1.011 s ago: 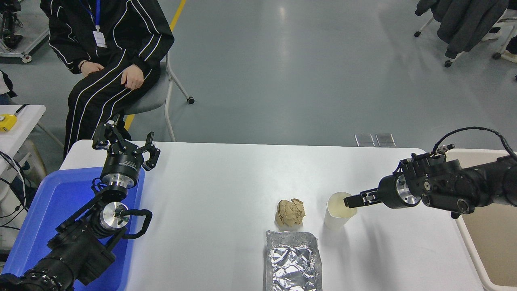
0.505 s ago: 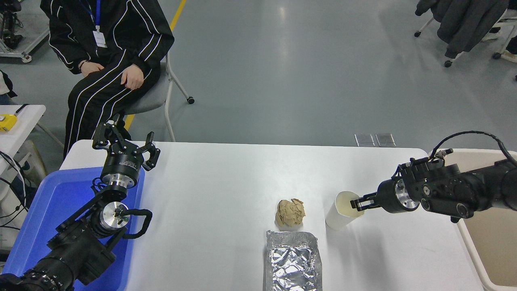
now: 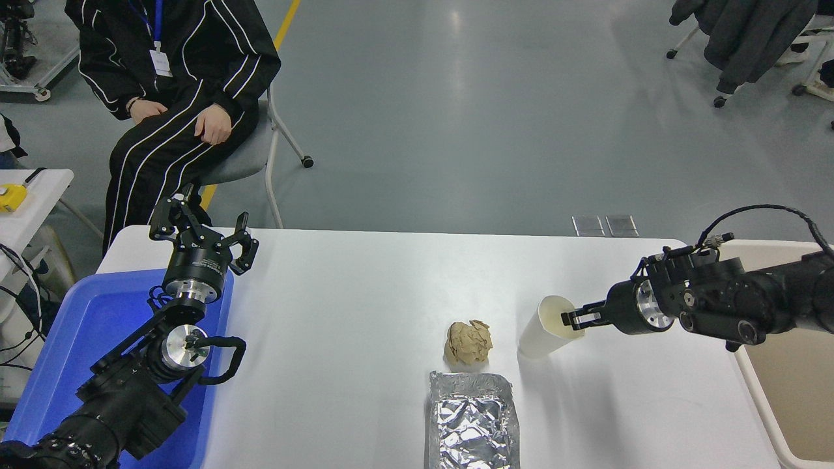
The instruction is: Dispose of the paper cup in the dustbin
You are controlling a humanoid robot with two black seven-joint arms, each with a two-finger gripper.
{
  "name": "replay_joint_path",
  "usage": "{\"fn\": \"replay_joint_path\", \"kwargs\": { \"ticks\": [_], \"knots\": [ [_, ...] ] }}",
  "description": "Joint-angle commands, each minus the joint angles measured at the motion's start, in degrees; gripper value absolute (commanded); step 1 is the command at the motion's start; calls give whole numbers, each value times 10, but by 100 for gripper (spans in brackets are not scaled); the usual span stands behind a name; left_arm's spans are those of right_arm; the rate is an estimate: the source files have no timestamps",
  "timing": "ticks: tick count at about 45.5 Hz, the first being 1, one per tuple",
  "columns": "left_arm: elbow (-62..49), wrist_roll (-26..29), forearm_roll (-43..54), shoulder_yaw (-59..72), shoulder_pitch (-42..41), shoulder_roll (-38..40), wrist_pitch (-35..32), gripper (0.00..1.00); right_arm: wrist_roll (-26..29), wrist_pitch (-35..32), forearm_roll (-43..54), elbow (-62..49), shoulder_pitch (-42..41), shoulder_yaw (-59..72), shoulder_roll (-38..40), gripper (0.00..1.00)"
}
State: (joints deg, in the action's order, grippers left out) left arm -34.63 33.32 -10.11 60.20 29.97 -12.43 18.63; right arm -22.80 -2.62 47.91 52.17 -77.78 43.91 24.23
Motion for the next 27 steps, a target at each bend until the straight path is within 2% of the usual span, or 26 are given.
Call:
{"fn": "replay_joint_path", "kwargs": {
  "ticks": [1,15,27],
  "knots": [
    [0,0,0,0,0,0,0,100,0,0,-6,-1,-15,-58,31,0],
    [0,0,0,0,0,-1,1,100,0,-1,-83,-4,-16,-117,62,0],
    [0,0,0,0,0,-1,1,100,0,-27,-90,-3,-18,-185,109,0]
  ]
}}
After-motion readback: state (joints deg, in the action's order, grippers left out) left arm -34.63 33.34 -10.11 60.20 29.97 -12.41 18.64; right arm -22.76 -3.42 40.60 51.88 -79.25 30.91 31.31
